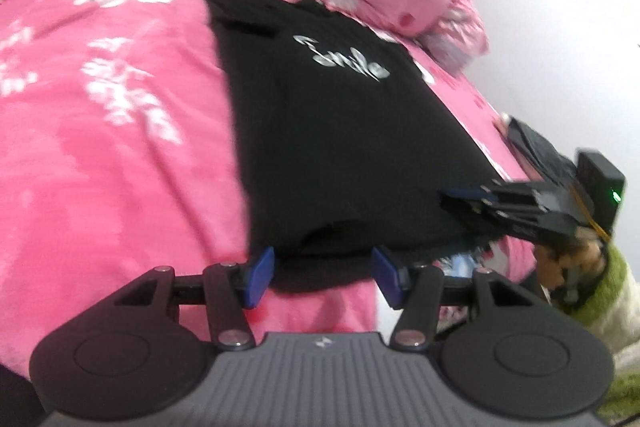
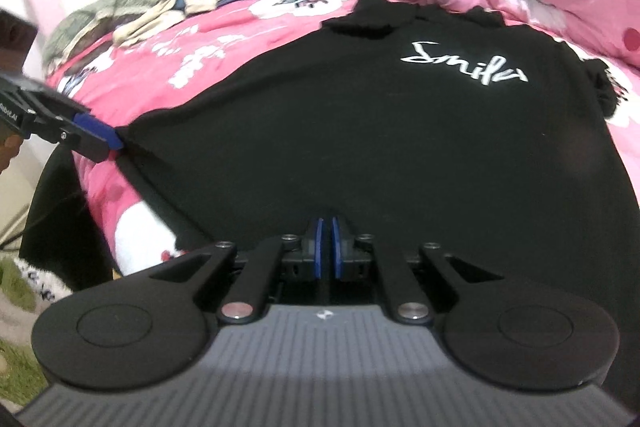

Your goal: Fold clothes

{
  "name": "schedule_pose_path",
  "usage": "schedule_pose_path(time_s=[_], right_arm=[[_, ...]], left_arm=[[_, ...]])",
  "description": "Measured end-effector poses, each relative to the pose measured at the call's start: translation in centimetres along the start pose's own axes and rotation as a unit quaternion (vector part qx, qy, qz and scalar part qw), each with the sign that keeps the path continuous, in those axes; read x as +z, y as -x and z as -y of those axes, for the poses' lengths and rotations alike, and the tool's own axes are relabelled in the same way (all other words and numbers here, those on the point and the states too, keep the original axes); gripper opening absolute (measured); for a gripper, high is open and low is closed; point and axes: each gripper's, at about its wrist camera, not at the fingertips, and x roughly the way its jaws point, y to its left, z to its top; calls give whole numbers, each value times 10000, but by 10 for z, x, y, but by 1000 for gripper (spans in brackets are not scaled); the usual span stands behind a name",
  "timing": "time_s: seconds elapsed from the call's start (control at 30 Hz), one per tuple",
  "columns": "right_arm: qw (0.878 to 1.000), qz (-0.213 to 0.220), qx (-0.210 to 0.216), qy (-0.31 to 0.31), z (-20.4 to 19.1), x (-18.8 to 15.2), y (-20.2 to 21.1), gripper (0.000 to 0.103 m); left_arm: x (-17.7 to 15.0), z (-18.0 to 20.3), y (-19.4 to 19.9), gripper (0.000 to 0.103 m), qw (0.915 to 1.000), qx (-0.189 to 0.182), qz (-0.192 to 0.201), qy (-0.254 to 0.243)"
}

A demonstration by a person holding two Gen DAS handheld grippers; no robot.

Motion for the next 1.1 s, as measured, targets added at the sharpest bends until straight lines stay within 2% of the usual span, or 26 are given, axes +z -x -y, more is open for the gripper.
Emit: schedule_pose_path(time_s=[0.07, 0.17, 0.27, 0.33, 0.43, 0.57, 0.7, 0.8, 0.87, 0.9, 1.0, 1.1], right_arm=[[9998, 102, -23, -142, 3, -1, 6, 7], [9994, 221, -2, -276, 4, -3, 18, 7], [9989, 317, -14, -343, 2, -4, 29, 7], [9985, 398, 28, -376, -1, -4, 36, 7], [9982, 501, 167, -294, -11, -3, 42, 7], [9974, 416, 478, 357, -43, 0, 35, 7], [9882, 228, 766, 1308, -84, 0, 18, 7], [9792, 104, 658, 1915, -102, -2, 7, 7], [9711, 21, 584, 2315, -114, -3, 0, 7], [9665, -19, 547, 2506, -120, -4, -4, 7], [9586, -68, 378, 2820, -125, -5, -9, 7], [9513, -53, 204, 3074, -129, -7, -10, 7]], left_arm=[[0, -10, 3, 55, 9996, 187, 114, 191], [1, -27, 8, 54, 9978, 138, 211, 606], [-1, -39, 15, 54, 9955, 298, 312, 849], [-3, -43, 21, 53, 9944, 301, 385, 933], [-8, -34, 27, 54, 9967, 62, 349, 735], [-20, -16, 18, 54, 9976, -378, 135, 568], [-28, -14, 3, 54, 9966, -377, 38, 735], [-29, -20, -2, 53, 9947, -446, 115, 918], [-28, -24, -4, 42, 9933, -520, 168, 1014], [-28, -26, -6, 31, 9927, -565, 175, 1052], [-28, -28, -12, 12, 9913, -635, 94, 1149], [-29, -26, -17, 8, 9907, -726, 39, 1154]])
